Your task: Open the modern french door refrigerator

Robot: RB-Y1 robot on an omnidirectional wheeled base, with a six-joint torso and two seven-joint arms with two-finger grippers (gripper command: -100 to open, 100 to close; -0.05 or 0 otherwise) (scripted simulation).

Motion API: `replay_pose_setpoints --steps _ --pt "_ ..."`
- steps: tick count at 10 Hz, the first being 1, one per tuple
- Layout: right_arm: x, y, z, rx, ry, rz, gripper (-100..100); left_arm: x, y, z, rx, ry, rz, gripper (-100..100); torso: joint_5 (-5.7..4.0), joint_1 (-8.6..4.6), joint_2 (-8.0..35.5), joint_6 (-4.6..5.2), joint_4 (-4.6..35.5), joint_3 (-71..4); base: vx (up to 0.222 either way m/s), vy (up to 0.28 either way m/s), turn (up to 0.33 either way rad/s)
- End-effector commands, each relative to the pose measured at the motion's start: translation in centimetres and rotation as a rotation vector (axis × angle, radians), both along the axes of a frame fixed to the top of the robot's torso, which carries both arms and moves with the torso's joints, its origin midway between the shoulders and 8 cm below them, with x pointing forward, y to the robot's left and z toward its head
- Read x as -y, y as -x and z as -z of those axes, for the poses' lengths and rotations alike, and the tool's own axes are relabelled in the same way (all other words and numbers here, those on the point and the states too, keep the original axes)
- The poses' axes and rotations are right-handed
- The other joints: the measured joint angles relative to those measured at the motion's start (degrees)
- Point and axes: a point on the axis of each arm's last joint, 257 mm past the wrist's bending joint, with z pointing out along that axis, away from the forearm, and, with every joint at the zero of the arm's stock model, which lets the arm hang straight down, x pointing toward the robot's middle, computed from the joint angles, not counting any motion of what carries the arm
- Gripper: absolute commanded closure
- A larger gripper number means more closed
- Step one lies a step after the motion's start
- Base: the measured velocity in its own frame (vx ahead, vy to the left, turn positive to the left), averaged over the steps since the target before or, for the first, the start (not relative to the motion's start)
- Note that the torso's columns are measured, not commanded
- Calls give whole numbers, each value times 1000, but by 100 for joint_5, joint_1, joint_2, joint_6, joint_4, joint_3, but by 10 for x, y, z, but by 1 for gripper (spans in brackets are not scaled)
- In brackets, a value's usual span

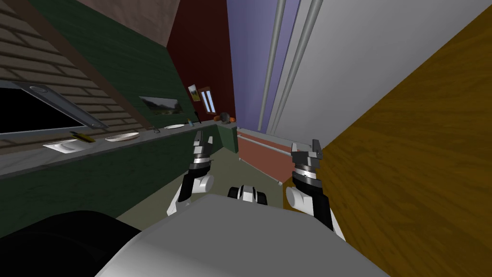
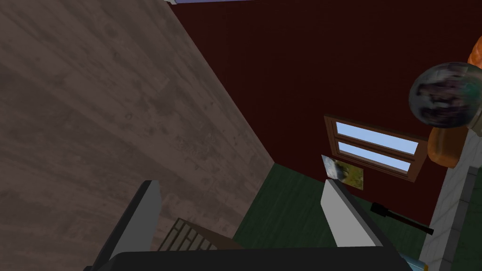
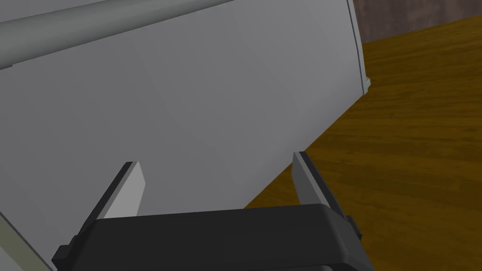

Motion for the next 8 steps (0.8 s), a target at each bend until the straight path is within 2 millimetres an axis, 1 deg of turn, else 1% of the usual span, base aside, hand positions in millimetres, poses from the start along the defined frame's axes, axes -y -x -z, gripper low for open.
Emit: replay_pose_setpoints --steps 1,2,5,6,8 --pt "-9 -5 5 -22 108 -2 -100 0 0 0 -1 0 0 0 1 4 189 0 188 -397 41 52 -53" --pt "-10 -5 5 -23 117 -6 -100 0 0 0 -1 0 0 0 3 13 237 0 242 -512 28 48 -22" --pt "-17 -16 15 -49 283 32 -100 0 0 0 -1 0 0 0 1 5 263 0 267 -540 49 76 -81" --pt "-17 -16 15 -49 289 38 -100 0 0 0 -1 0 0 0 4 14 259 0 266 -542 65 94 -34" --pt "-18 -24 23 -62 401 81 -100 0 0 0 -1 0 0 0 -1 -3 263 0 267 -540 79 107 -89"
